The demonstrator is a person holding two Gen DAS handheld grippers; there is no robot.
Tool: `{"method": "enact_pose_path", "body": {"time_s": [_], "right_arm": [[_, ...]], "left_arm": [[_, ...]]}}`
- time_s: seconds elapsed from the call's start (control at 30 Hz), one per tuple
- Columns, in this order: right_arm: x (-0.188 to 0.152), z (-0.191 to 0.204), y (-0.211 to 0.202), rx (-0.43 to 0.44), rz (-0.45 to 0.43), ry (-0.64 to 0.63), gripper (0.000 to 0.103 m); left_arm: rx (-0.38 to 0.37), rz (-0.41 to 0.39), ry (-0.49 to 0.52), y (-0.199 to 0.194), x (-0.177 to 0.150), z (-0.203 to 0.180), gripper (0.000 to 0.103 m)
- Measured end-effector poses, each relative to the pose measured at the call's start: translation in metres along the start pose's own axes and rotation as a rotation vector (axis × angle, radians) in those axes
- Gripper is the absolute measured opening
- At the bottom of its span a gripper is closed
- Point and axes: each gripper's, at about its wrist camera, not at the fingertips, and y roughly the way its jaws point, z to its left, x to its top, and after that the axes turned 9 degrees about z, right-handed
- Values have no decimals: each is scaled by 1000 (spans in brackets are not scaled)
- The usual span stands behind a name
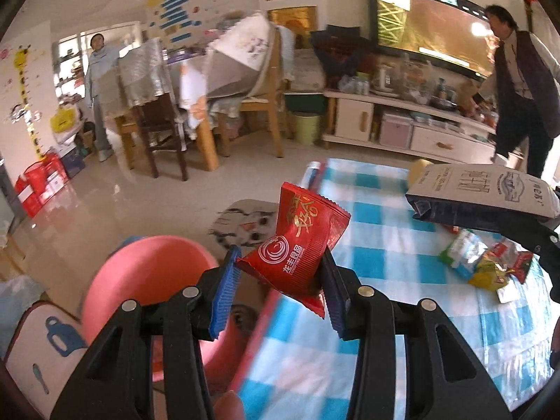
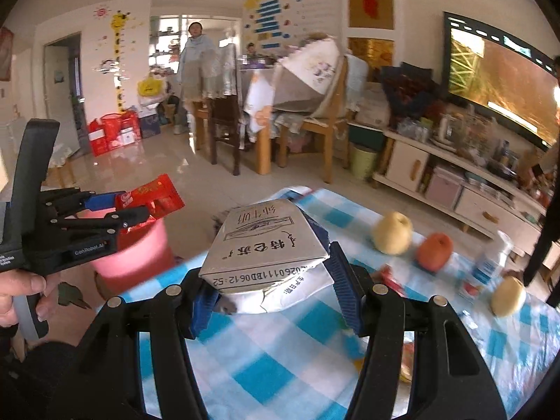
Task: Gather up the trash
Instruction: 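Carry the red packet and paper carton with both grippers over the pink bucket, then open the left gripper to drop the red packet while the right gripper drops the carton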
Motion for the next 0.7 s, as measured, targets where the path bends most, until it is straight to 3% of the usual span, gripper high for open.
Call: {"method": "enact_pose_path", "body": {"time_s": [0.4,0.7], "right_arm": [[60,114,58,155,14,-107,60],[78,170,105,206,72,-150,60]], "left_arm": [[123,45,-121,11,-17,135,46],[136,104,-173,46,-30,184,46]]}}
